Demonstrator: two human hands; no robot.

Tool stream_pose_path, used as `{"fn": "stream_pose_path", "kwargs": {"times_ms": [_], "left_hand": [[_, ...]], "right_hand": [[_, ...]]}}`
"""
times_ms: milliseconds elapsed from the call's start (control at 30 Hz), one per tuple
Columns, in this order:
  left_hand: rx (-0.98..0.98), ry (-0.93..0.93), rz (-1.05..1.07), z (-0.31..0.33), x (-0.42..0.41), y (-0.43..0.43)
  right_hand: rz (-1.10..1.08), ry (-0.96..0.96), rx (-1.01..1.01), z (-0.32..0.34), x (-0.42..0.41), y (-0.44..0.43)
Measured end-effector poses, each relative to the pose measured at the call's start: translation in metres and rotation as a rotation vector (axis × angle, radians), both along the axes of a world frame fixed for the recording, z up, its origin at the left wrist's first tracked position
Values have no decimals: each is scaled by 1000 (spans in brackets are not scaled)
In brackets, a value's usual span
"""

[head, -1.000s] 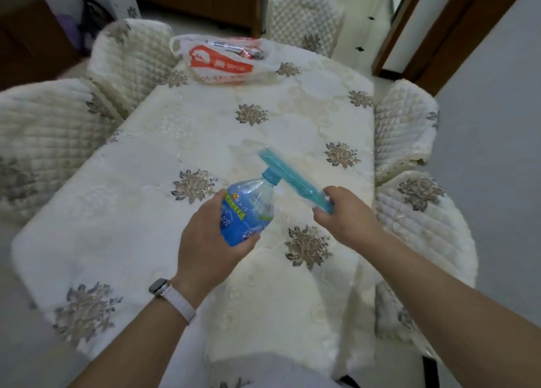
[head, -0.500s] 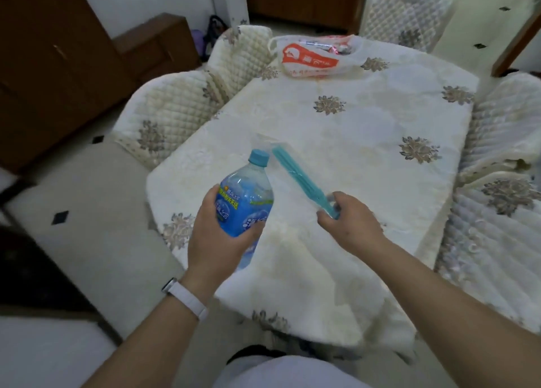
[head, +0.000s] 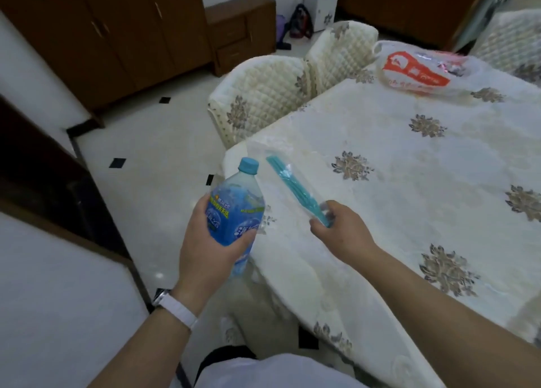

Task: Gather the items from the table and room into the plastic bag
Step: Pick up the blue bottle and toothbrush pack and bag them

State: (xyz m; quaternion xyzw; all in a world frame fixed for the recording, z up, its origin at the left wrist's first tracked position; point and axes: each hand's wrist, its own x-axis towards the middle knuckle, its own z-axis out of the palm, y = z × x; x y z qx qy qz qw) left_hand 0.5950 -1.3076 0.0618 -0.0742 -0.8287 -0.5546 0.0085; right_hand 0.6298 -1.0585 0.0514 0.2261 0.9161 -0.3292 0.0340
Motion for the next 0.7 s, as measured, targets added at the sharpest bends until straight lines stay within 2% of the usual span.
{"fn": "stream_pose_path", "kwargs": {"times_ms": [233, 400, 700], "left_hand": [[46, -21, 65, -14, -100, -101], [39, -57, 169, -11, -163, -161], [104, -66, 278, -3, -255, -215]], "right_hand": [[118, -34, 84, 3, -122, -100], [157, -22, 47, 8, -188, -155], [253, 19, -38, -7, -315, -218]]}}
